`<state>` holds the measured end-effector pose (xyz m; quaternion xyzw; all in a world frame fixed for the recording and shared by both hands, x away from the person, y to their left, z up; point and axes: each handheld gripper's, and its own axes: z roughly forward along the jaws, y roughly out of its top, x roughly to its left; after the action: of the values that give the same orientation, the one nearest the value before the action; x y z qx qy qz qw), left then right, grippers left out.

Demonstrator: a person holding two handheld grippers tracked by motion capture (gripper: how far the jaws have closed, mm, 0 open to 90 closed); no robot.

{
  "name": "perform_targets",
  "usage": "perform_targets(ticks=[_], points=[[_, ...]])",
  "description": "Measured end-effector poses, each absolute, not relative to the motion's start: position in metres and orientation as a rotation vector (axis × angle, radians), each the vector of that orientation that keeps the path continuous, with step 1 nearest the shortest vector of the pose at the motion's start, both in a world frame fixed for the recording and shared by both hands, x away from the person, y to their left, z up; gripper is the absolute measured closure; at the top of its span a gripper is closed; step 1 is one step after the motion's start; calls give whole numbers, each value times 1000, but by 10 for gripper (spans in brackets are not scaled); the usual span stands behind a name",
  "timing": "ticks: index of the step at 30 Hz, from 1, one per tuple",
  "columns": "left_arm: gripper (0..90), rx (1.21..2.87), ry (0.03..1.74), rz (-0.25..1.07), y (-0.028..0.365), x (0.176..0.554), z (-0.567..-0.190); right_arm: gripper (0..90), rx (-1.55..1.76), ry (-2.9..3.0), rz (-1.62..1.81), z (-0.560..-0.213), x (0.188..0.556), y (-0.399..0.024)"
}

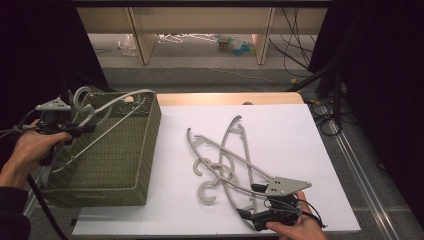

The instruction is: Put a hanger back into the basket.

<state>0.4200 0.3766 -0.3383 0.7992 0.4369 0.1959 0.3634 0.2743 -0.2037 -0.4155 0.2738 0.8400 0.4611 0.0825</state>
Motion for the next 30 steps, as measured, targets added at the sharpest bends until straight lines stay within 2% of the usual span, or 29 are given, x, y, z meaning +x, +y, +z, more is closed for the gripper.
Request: perform_targets(ticks=[1,7,25,30], points=[[864,2117,1108,512,380,421,-337,164,815,2506,1377,-415,275,-204],[861,2158,1127,492,381,427,-345,166,810,2521,1368,-416,275,-203],[837,2156,1295,398,377,443,-399,169,810,2532,1359,-418,275,-203],[788,2121,1362,414,382,443,-407,171,814,2535,1356,-418,275,-202]])
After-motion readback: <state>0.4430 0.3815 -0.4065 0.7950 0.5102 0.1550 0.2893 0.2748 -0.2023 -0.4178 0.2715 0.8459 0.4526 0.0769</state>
